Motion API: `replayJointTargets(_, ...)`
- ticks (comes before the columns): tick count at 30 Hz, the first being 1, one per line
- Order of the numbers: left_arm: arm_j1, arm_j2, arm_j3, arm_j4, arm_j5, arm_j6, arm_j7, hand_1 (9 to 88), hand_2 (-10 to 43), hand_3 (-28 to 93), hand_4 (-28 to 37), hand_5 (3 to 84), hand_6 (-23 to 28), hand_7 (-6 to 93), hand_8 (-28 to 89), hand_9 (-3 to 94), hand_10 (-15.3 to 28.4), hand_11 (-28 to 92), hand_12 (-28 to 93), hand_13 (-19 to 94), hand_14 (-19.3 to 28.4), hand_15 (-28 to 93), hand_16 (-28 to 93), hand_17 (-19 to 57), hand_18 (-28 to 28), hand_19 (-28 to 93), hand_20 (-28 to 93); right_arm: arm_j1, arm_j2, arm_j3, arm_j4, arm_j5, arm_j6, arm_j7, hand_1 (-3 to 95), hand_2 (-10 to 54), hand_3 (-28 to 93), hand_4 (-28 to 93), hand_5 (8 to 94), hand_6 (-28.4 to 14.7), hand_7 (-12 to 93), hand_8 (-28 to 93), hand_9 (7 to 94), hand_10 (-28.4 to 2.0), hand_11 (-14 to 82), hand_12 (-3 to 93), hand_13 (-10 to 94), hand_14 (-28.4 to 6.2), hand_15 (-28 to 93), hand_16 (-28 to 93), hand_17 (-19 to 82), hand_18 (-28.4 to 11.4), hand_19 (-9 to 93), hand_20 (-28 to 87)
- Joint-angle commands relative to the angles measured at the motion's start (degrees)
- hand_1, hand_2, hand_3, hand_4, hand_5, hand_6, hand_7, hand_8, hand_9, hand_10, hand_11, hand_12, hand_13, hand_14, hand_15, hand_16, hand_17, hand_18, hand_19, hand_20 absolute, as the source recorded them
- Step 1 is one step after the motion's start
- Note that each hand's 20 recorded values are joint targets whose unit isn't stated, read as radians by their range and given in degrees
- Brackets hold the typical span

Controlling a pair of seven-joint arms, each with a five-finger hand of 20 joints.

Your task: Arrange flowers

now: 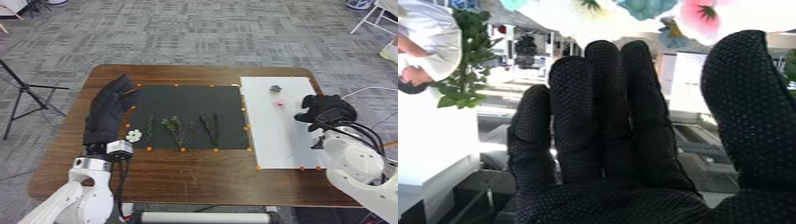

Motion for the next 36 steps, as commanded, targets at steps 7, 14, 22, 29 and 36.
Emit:
replayJointTargets(7, 0.40, -0.48, -0.37, -0.25, -0.27, 0.41, 0.41, 29.1, -3.4, 70, -23.2, 31.8, 1.9, 24.4, -10, 26.8, 12.1, 29, 20, 24, 14.4, 38, 5, -8.0, 19.9, 41, 18, 2.07, -0.03, -2.30, 1.50, -1.11, -1.68, 0.25, 32.8, -9.5, 73, -28, 51.8, -2.9, 32, -13, 53.6, -11.4, 36.2, 26.4, 46, -11.2, 72, 25, 21, -19.3, 75, 48)
replayJointTargets(14, 0.16, -0.60, -0.26, -0.13, -0.24, 0.30, 0.36, 29.1, -3.3, 70, -23.1, 31.8, 1.8, 24.5, -10, 26.8, 12.1, 29, 20, 24, 14.4, 38, 5, -8.0, 20.0, 41, 18, 4.63, -1.07, -5.54, 2.75, -1.12, -2.59, -0.09, 31.8, -9.5, 75, -28, 51.8, -2.8, 32, -13, 53.6, -11.3, 36.6, 26.4, 46, -11.2, 72, 25, 21, -19.2, 75, 48)
replayJointTargets(22, 0.31, -0.53, -0.33, -0.22, -0.29, 0.31, 0.37, 29.1, -3.3, 70, -23.0, 31.7, 1.9, 24.6, -10, 26.7, 12.1, 29, 20, 24, 14.4, 38, 5, -8.1, 20.0, 41, 18, 5.92, -1.50, -8.07, 4.00, -2.49, 1.15, -0.36, 36.0, -9.5, 83, -28, 56.2, -0.1, 38, -7, 61.0, -9.0, 36.0, 30.5, 52, -9.3, 70, 26, 23, -18.6, 75, 47)
replayJointTargets(29, -0.48, -0.24, -0.06, -0.01, -0.40, 0.30, 0.50, 29.2, -3.3, 70, -23.1, 31.8, 1.9, 24.5, -10, 26.8, 12.1, 29, 20, 24, 14.5, 38, 5, -8.1, 20.0, 41, 18, 6.29, -1.42, -8.74, 4.27, -2.46, 2.98, -2.18, 49.2, -9.5, 82, -28, 68.7, 2.5, 46, 3, 80.7, -5.4, 22.3, 51.8, 66, -5.7, 66, 39, 30, -18.8, 80, 48)
replayJointTargets(36, -0.29, 0.04, -0.33, -0.18, -0.56, 0.51, 0.71, 29.3, -3.2, 70, -23.2, 31.8, 2.0, 24.5, -10, 26.8, 12.1, 29, 20, 24, 14.5, 39, 5, -8.1, 20.0, 41, 18, 6.86, -1.36, -8.91, 3.94, -3.82, 8.33, -2.55, 48.7, -9.5, 84, -27, 71.4, 2.5, 46, 4, 82.5, -4.9, 23.8, 53.5, 68, -5.4, 67, 40, 31, -18.9, 82, 48)
